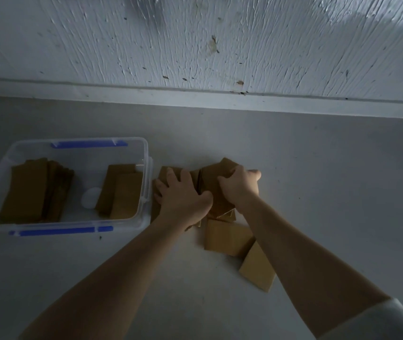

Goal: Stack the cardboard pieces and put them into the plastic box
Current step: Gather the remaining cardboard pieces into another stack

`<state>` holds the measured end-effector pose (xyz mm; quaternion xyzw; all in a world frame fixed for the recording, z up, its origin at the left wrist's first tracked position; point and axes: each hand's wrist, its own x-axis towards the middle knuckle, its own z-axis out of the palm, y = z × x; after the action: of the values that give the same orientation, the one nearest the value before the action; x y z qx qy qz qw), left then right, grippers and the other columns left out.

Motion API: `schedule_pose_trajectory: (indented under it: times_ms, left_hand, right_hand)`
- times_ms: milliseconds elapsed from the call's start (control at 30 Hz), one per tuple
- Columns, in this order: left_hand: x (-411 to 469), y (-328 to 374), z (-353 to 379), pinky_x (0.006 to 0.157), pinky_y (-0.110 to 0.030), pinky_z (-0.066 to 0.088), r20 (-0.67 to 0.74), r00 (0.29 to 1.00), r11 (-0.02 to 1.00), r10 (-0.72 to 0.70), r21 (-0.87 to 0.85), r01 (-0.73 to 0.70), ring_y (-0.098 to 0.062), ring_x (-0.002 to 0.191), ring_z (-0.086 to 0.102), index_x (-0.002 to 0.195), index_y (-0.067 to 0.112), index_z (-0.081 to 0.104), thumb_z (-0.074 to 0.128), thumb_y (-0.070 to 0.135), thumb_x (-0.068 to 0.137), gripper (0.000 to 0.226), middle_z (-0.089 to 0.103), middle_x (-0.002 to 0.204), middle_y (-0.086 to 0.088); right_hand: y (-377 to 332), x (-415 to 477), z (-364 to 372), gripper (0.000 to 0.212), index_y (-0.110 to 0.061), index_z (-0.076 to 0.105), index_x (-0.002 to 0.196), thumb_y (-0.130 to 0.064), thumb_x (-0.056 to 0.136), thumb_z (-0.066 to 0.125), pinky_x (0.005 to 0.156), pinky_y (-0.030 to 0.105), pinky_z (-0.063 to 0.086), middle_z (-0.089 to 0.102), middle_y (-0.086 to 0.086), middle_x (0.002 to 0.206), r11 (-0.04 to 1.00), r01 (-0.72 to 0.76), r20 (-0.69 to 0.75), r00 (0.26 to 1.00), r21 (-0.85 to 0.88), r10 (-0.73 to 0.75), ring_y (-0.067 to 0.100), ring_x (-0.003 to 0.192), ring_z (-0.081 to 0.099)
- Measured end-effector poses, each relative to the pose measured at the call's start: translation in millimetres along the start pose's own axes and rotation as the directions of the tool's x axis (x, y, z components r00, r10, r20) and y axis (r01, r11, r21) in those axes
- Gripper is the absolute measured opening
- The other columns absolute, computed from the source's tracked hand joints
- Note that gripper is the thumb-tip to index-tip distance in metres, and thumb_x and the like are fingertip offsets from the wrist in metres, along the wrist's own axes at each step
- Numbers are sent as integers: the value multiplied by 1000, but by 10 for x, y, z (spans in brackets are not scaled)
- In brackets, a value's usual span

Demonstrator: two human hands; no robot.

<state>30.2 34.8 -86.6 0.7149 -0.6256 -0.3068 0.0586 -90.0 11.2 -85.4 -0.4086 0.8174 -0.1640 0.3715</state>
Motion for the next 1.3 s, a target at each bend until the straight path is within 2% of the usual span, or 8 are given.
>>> schedule_pose_trajectory:
  times_ms: [100, 300, 667, 833, 967, 1100, 1200, 1300]
  left_hand:
    - [2, -43, -2, 115, -57, 10, -17, 1000, 999, -21, -26, 20, -42, 143, -5, 148, 18, 7, 52, 34, 81, 82, -2, 158, -17]
    - [17, -116, 8, 112, -56, 20, -14, 999, 992, -51, -119, 49, -42, 140, 9, 146, 18, 10, 57, 30, 73, 88, 11, 152, -22]
    - [-32, -87, 107, 113, -61, 8, -16, 1000, 998, 8, 69, -7, -48, 141, -2, 149, 27, 6, 48, 54, 78, 87, -1, 158, -17]
    - [5, -117, 95, 112, -59, 5, 8, 1000, 998, -7, 70, 6, -41, 144, -1, 149, 32, 13, 17, 65, 88, 70, -1, 160, -9]
    - [4, -154, 35, 113, -59, 9, 2, 1000, 1000, 7, -12, -7, -39, 142, 9, 145, 40, 24, 32, 41, 89, 56, 9, 160, -3]
    - [-62, -173, 11, 114, -57, 13, -76, 993, 994, 94, -53, -98, -37, 143, 13, 148, 31, 19, 45, 23, 87, 67, 10, 159, -11]
    - [-91, -158, 3, 116, -50, 10, -92, 996, 987, -17, -159, 2, -37, 145, 3, 150, 17, 5, 54, 17, 88, 79, 2, 158, -19]
    - [-76, -159, 30, 115, -51, 19, -58, 992, 957, -110, -276, 90, -39, 140, 18, 148, 7, 10, 55, 15, 83, 79, 20, 152, -23]
  right_hand:
    - [-30, -81, -3, 57, -11, 33, 121, -16, 80, 71, 56, 32, 50, 36, 13, 116, 986, -5, 1, 1000, 168, 5, 20, 70, 48]
    - [14, -147, 28, 68, -18, 22, 128, -8, 81, 69, 74, 42, 59, 43, -1, 80, 946, 13, 30, 999, 323, -24, 15, 68, 52]
    - [227, -244, -458, 55, -20, 23, 133, -8, 90, 57, 62, 39, 58, 46, -9, 83, 829, 230, -301, 950, 509, -78, 13, 69, 57]
    - [235, -335, -475, 65, -27, 22, 135, -11, 88, 63, 66, 35, 58, 48, -4, 94, 741, 142, -136, 988, 656, -69, 14, 77, 58]
    - [260, -371, -282, 85, -29, 10, 144, -11, 85, 69, 83, 46, 57, 48, 7, 114, 820, 62, 14, 996, 568, -85, 29, 101, 60]
    - [262, -298, -181, 77, -17, 26, 142, -24, 82, 72, 67, 29, 52, 53, 8, 122, 915, 90, 69, 990, 393, -127, 21, 97, 55]
    - [271, -256, -80, 62, -12, 42, 132, -33, 81, 71, 71, 30, 50, 54, 9, 124, 961, 88, 83, 990, 263, -113, 20, 95, 54]
    - [261, -278, 30, 62, -10, 43, 131, -40, 83, 67, 60, 25, 47, 51, 12, 124, 981, 82, 74, 993, 178, -96, 23, 94, 55]
